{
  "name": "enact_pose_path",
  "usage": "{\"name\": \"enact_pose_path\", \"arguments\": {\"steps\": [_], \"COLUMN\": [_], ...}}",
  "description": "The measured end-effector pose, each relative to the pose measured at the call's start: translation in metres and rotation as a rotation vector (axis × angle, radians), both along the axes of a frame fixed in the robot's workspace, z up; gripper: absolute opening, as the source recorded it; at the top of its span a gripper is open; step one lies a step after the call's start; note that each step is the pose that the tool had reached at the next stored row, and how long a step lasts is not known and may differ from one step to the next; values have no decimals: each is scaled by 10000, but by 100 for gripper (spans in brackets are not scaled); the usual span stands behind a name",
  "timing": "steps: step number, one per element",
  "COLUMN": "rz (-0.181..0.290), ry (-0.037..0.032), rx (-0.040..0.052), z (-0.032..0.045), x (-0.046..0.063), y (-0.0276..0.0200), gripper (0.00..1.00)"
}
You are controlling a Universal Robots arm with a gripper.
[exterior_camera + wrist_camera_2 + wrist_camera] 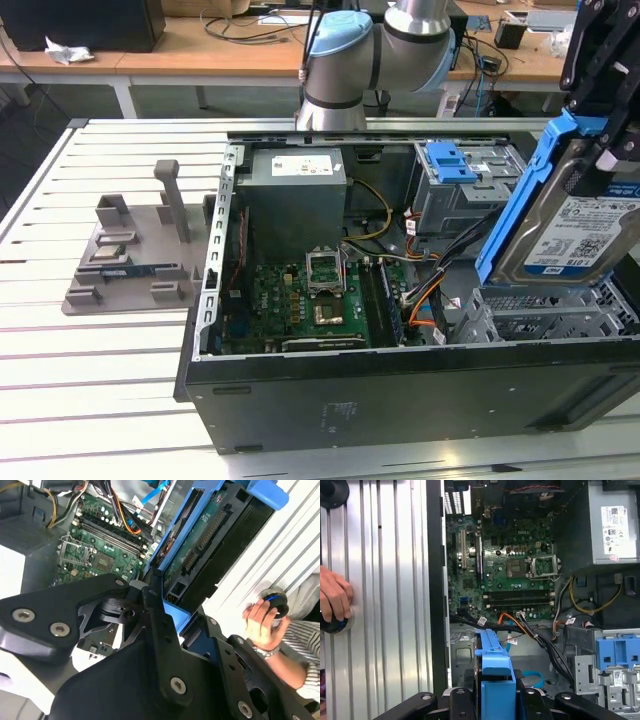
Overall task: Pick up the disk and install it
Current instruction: 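Pick up the disk, then insert the disk into the insertion slot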
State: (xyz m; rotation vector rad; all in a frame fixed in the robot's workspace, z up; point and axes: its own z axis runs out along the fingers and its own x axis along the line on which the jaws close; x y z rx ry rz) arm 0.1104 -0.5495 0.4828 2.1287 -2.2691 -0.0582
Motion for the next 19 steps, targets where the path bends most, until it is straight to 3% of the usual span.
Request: {"name": "enact_pose_path", "arguments": {"steps": [4, 7, 19], "rz": [156, 269, 270], "ry": [2, 10, 9], "rx": [1, -2, 32], "z": [-50, -135, -140], "x": [58, 208, 203], "y": [13, 52, 52], "gripper": [37, 37, 37]}}
